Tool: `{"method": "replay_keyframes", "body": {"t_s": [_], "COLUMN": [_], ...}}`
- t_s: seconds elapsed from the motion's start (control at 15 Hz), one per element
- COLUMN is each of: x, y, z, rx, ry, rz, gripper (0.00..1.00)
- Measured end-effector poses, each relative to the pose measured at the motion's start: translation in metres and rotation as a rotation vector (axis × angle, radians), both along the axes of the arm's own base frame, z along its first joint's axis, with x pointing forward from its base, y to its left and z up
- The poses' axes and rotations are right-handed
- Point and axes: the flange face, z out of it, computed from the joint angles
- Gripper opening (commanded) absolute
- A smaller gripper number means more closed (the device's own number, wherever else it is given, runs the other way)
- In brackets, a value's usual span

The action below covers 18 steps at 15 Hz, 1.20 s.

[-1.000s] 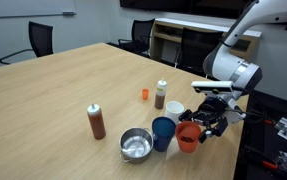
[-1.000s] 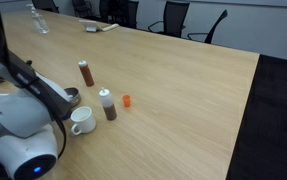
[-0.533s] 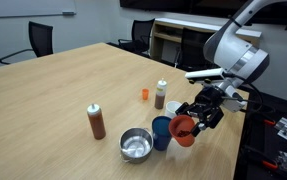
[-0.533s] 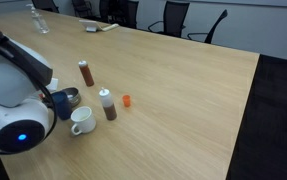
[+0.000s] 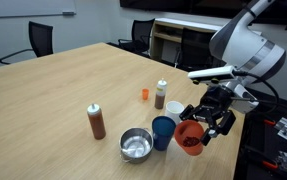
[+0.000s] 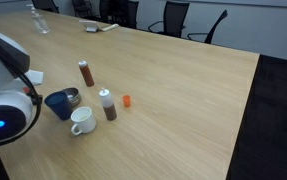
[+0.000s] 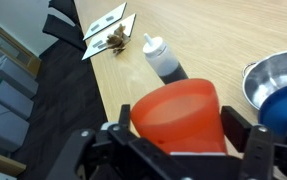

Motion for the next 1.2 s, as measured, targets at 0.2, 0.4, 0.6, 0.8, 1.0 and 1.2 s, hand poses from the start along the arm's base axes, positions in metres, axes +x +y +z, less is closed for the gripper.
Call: {"method": "replay_keyframes", "body": {"t_s": [0.2,0.4,0.6,0.8,1.0,1.2], "x": [-0.009,-0.007,0.0,0.012,0.027,0.041], "y": [0.005,0.008,0.005,0.004,0.007,0.009], "z": [0.012,0.026,0.033,0.041,0.052,0.063], "rx": [0.007,0.013,-0.018,-0.074,-0.135,-0.184], "ry": [-0.021,-0.053,-0.063,-0.053,-0.043,-0.035], "rz": [0.013,0.017,-0.007,-0.035,-0.02,0.016], "gripper": [0.64,0.64,0.64,0.64,0.64,0.64]}}
